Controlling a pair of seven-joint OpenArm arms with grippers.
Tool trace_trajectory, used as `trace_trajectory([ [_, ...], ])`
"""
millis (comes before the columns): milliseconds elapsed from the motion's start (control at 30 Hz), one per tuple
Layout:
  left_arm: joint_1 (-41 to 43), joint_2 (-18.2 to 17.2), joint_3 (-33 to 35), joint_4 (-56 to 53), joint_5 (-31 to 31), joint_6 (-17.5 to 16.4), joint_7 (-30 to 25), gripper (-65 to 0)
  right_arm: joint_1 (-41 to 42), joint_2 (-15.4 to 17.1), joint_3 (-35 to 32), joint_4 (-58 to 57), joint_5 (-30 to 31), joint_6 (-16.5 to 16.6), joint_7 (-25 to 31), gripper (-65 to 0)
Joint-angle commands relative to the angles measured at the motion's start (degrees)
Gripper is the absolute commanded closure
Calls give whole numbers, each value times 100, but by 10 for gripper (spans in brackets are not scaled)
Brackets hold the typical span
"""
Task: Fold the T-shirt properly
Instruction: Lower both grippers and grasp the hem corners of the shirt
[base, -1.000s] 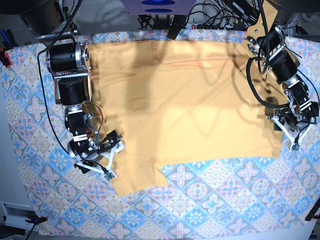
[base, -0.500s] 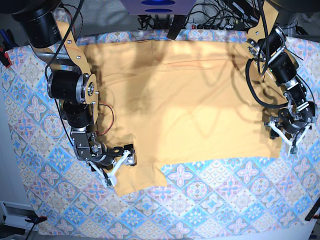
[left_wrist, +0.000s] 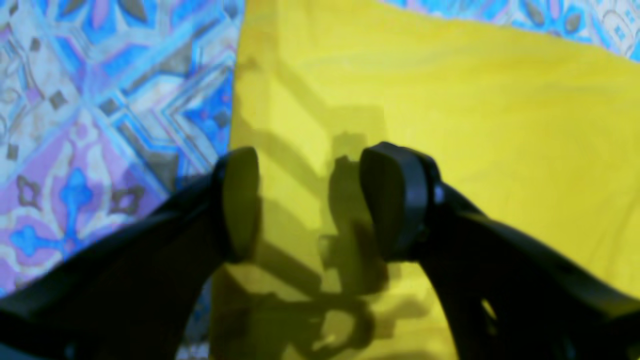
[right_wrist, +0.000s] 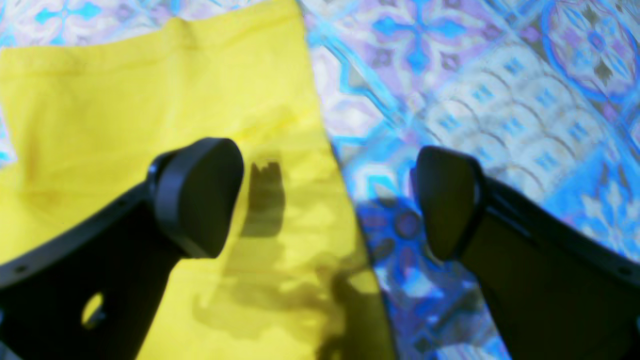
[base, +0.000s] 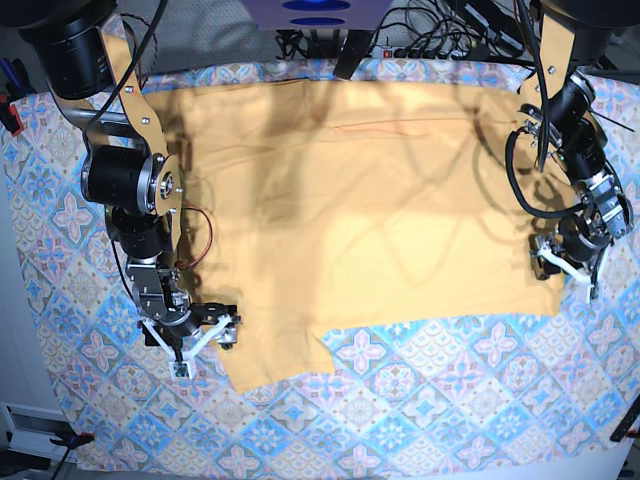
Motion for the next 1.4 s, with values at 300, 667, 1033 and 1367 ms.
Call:
trace_trajectory([
  [300, -178, -466, -291, -124, -60, -23, -1043, -359, 135, 4, -3, -371, 11, 36, 378, -551],
  [667, -679, -906, -291, -2190, -78, 307, -2546, -389, -40, 39, -12, -371, 2, 36, 334, -550],
  [1033, -767, -1038, -291, -2542, -86, 1036, -3047, -417, -278, 171, -12, -371, 2, 36, 334, -550],
  [1367, -591, -1029, -264, -2823, -16, 1221, -2731, -417, -304, 180, -12, -397, 2, 45, -70, -550],
])
